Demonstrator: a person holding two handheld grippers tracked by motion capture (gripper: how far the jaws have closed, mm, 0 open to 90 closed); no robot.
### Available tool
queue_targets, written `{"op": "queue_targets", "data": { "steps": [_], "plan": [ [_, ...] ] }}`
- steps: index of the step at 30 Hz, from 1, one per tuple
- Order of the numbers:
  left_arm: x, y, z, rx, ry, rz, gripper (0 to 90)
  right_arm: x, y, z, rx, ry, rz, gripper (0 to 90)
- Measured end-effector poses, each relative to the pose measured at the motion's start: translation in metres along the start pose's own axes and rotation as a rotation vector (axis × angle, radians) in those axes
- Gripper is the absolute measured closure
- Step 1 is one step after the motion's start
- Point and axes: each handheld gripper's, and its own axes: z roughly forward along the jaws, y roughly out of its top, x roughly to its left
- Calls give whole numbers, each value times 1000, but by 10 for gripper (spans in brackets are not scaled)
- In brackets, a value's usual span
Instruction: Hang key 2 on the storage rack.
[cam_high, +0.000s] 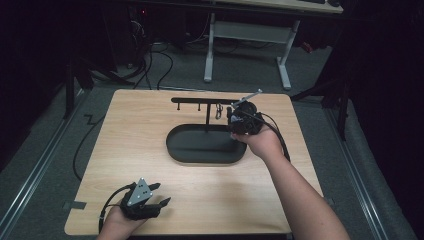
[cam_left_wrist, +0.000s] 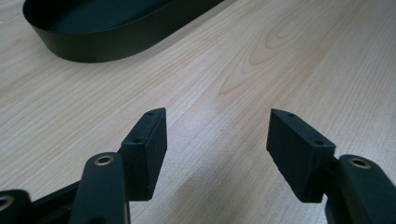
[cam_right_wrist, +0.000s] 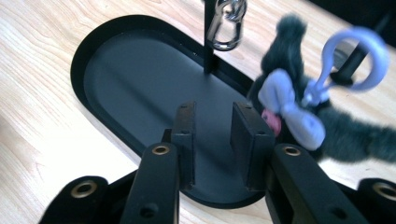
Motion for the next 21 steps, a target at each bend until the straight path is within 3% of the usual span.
{"op": "queue_targets", "data": {
  "steps": [3,11,13,21],
  "plan": [
    [-1,0,1,-3,-6,-2,387,1,-12,6,-3,8,13,701],
    [3,-1,0,-4,1,-16,386,6,-48,20,-36,-8,-10,663],
    [3,-1,0,-4,1,-19,386,5,-56,21,-35,-3,6,650],
    [3,-1,1,-5,-6,-26,385,6,-100,18,-127,-16,32,588]
  ]
}}
